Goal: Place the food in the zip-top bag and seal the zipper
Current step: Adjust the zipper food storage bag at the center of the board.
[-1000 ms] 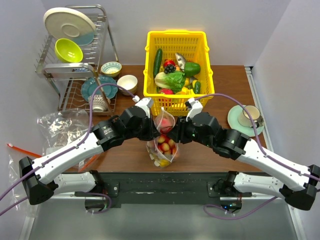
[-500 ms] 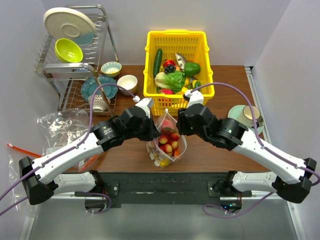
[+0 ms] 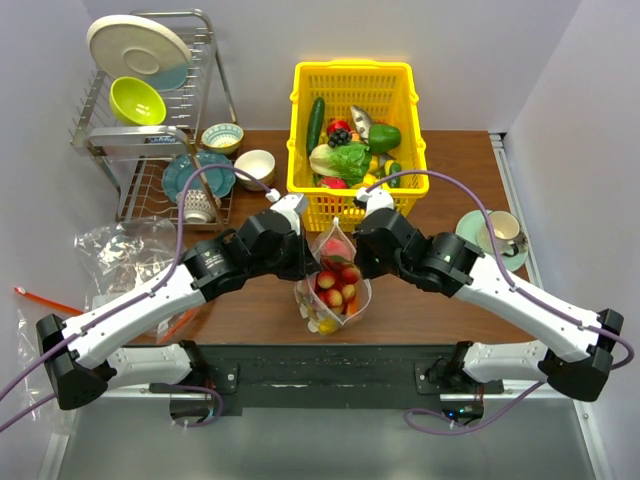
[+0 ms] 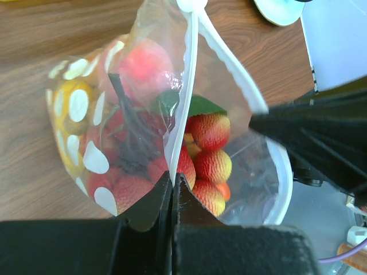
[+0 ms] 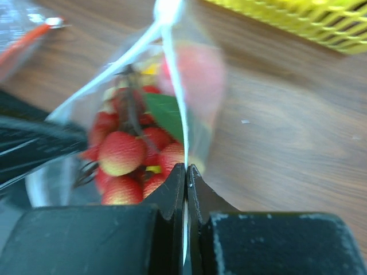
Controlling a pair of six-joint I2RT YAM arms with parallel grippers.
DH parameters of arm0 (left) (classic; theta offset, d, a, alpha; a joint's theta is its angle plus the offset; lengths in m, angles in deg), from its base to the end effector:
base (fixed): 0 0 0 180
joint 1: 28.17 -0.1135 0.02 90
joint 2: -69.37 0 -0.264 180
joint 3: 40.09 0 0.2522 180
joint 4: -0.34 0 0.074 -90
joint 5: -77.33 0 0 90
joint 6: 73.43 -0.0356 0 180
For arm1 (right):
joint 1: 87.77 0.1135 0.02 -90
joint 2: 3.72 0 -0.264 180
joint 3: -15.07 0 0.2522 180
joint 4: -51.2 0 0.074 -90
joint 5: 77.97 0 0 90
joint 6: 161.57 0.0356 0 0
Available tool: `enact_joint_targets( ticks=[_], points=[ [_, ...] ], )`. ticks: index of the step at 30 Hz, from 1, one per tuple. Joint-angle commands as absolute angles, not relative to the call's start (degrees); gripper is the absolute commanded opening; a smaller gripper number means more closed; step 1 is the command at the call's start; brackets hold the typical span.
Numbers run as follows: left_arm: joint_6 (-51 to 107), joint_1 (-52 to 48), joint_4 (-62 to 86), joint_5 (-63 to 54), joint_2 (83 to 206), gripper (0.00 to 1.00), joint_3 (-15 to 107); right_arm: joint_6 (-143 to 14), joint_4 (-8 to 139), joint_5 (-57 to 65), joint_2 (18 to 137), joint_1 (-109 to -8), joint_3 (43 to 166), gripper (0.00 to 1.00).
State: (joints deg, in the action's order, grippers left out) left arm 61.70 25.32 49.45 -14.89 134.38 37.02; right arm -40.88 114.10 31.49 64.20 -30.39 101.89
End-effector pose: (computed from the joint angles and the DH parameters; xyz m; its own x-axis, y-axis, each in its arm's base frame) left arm 0.1454 -0.1941 0.3397 -0.8088 -0.0976 -0.5799 0.2998 0.7799 -0.5495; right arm 0.1376 0.1930 0.3651 -0.6614 -0.1407 -0.7367 -0.3807 0.9093 0.1681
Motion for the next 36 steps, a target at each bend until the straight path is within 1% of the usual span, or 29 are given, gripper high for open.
enact_joint_targets(
  ticks=[1, 4, 7, 12, 16, 21, 24, 25, 30, 31, 33, 34, 35, 36],
  points=[
    [57.62, 25.0, 46.8, -14.52, 133.96, 0.0, 40.9, -34.95, 106.63, 20.92, 60.71, -30.38, 102.49, 0.0],
    [54.9, 23.86, 45.39, -11.38, 135.11, 0.0, 41.26, -29.23, 103.81, 20.64, 57.46, -30.38, 100.3, 0.0],
    [52.44, 21.32, 43.37, -4.71, 136.69, 0.0, 41.17, -20.11, 98.98, 20.55, 53.24, -30.29, 94.42, 0.0],
    [49.27, 19.11, 36.08, 4.28, 137.48, 0.0, 38.8, -11.73, 91.17, 21.52, 48.93, -30.38, 84.83, 0.0],
    [49.0, 18.85, 31.86, 11.56, 138.27, 0.0, 37.48, -7.42, 90.71, 23.89, 49.71, -30.38, 83.5, 0.0],
    [49.0, 18.94, 29.48, 17.03, 139.94, 0.0, 37.74, -5.92, 91.68, 29.51, 50.95, -30.38, 84.29, 0.0],
    [48.74, 18.94, 29.65, 17.39, 140.03, 0.07, 37.57, -5.57, 91.15, 32.06, 50.07, -30.29, 84.12, 0.0],
    [48.57, 18.85, 29.74, 17.13, 139.94, 0.12, 37.13, -5.66, 90.8, 32.33, 49.72, -30.29, 84.03, 0.0],
    [48.39, 18.85, 29.74, 16.77, 139.94, 0.26, 35.81, -5.48, 90.0, 32.07, 49.1, -30.38, 83.85, 0.0],
    [48.39, 18.94, 29.48, 16.86, 139.94, 0.31, 35.29, -5.39, 89.92, 31.89, 49.19, -30.38, 83.77, 0.0],
    [48.74, 18.85, 28.78, 17.47, 139.94, 0.37, 34.76, -5.3, 89.83, 31.63, 49.28, -30.38, 83.68, 0.0],
    [48.91, 18.94, 28.43, 17.74, 139.94, 0.43, 34.14, -5.22, 89.74, 31.45, 49.36, -30.38, 83.5, 0.0],
    [49.26, 18.85, 28.08, 17.91, 140.12, 0.47, 33.88, -5.04, 89.74, 31.28, 49.36, -30.29, 83.42, 0.0],
    [49.27, 18.94, 28.16, 17.65, 140.29, 0.55, 33.79, -5.13, 89.57, 31.19, 49.45, -30.38, 83.24, 0.0]
  ],
)
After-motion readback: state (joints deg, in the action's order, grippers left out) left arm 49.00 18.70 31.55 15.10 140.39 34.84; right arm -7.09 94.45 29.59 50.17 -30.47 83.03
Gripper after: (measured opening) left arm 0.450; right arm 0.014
